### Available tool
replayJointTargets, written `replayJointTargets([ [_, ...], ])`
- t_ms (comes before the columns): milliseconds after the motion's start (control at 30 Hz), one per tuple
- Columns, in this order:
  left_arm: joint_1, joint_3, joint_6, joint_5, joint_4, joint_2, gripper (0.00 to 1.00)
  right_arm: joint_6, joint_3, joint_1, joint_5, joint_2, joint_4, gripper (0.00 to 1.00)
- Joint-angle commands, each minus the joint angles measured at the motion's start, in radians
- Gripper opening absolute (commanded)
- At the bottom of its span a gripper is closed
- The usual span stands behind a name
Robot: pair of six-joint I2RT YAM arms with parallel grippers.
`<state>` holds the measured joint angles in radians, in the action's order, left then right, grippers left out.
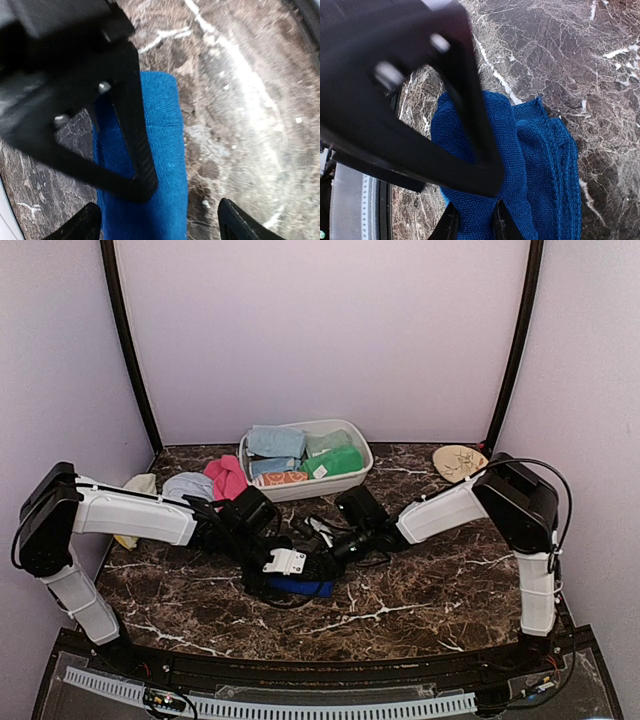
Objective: Roll the towels
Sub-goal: Pick up the towel from the center of the board, then place the towel in the storage box.
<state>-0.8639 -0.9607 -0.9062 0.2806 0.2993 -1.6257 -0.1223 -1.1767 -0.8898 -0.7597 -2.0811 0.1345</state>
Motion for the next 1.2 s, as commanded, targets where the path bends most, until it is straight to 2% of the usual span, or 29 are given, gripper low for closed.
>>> replayJointTargets([
  [0,-0.026,0.03,-0.034,-0.149,-0.12,-0.038,0.81,-0.055,0.04,0.001,0.007,-0.072,-0.13,0.13],
  [133,-0.047,0.041,-0.03,-0.189,-0.121,-0.091,0.72,-0.111,0.043,0.017,-0.034,-0.082,-0.089,0.13],
  [267,-0.056,0.08,-0.017,-0.255,-0.199,-0.127,0.58,-0.163,0.034,0.028,-0.082,-0.086,-0.048,0.15],
  [333,-0.057,0.084,-0.01,-0.292,-0.227,-0.145,0.4,-0.169,0.031,0.03,-0.083,-0.08,-0.045,0.18],
  [400,-0.056,0.06,0.014,-0.301,-0.196,-0.165,0.09,-0.175,0.039,0.037,-0.067,-0.061,-0.027,0.21],
  [433,-0.053,0.046,0.03,-0.296,-0.174,-0.169,0.01,-0.173,0.047,0.049,-0.042,-0.045,-0.023,0.24],
  [533,-0.029,0.012,0.066,-0.225,-0.087,-0.138,0.0,-0.143,0.083,0.089,0.079,0.041,-0.013,0.45],
  [567,-0.018,-0.003,0.077,-0.206,-0.056,-0.122,0.0,-0.133,0.108,0.106,0.125,0.09,0.007,0.56],
  [600,-0.005,-0.021,0.086,-0.192,-0.022,-0.104,0.0,-0.126,0.137,0.123,0.188,0.141,0.034,0.87],
  [633,0.009,-0.041,0.094,-0.181,0.01,-0.088,0.0,-0.116,0.166,0.138,0.237,0.193,0.062,0.98],
  [733,0.068,-0.118,0.12,-0.151,0.104,-0.03,0.0,-0.044,0.204,0.161,0.42,0.342,0.072,1.0],
  [900,0.199,-0.219,0.059,-0.219,0.141,0.041,0.0,0.07,0.19,0.167,0.684,0.477,0.005,1.0],
  [1033,0.343,-0.357,-0.006,-0.249,0.157,0.019,0.0,0.106,0.229,0.176,0.737,0.59,0.026,1.0],
  [1167,0.429,-0.476,-0.074,-0.305,0.049,-0.035,0.0,0.101,0.259,0.185,0.739,0.62,0.033,1.0],
])
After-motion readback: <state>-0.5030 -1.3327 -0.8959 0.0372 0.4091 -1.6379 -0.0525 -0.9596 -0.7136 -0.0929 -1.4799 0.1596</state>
